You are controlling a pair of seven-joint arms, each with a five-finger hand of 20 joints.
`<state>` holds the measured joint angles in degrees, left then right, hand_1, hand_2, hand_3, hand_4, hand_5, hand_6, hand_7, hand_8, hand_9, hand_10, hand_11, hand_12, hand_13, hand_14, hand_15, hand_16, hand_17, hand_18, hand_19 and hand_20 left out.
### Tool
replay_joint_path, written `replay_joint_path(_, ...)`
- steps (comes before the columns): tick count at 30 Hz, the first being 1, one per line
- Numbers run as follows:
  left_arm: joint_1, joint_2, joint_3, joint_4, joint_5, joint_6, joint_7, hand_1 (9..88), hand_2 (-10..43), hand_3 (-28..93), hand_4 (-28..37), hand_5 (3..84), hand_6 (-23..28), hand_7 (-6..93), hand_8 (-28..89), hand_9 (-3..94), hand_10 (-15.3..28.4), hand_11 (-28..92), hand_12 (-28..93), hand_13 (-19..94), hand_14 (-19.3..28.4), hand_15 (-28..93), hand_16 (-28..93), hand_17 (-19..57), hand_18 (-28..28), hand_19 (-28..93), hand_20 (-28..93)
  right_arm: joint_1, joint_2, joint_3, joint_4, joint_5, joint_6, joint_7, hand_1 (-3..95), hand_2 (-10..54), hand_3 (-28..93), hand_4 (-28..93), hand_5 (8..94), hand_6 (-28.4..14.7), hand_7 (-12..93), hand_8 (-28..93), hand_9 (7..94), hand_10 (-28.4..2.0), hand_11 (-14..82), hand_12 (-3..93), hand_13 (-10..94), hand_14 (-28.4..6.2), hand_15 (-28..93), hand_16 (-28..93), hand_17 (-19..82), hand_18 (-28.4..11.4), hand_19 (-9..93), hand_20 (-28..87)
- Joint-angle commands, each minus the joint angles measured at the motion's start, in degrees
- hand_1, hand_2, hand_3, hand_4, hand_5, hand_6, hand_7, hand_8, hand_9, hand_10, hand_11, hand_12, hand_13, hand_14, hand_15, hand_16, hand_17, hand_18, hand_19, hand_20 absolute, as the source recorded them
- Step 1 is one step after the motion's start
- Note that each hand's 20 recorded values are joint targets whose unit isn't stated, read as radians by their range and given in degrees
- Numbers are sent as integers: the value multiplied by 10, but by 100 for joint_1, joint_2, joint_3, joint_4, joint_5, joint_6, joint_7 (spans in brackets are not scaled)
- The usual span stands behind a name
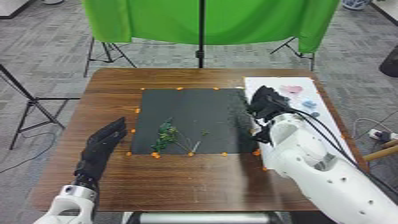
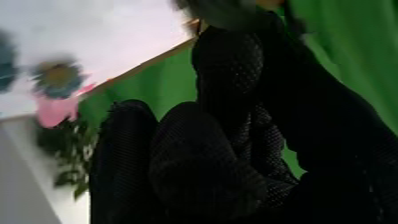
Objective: Arrange flowers
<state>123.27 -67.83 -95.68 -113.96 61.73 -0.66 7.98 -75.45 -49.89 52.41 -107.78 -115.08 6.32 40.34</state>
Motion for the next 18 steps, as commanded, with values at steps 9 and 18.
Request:
replay_joint_path(9,91,8,-41,-9,-1,-206,-129,295,-79,635,-164,386,33,89,-51,325,105,83,159,252,144,95,55,25,118,8,185,-1220,-1261,526,-291,-110,-326,482,586,-82,535,-29,802,-24,350,234,918,-104,484,250,937,-24,682,237,749,-94,932,594)
replay_joint_path(18,51,3,-41,5,76,-323,-161,287,-76,640,-169,417,44,107,-52,324,106,85,159,248,147,99,56,22,125,10,192,-1275,-1414,423,-202,-202,-23,388,591,-72,505,-15,799,-33,362,217,914,-105,485,244,937,-22,670,231,750,-91,932,582)
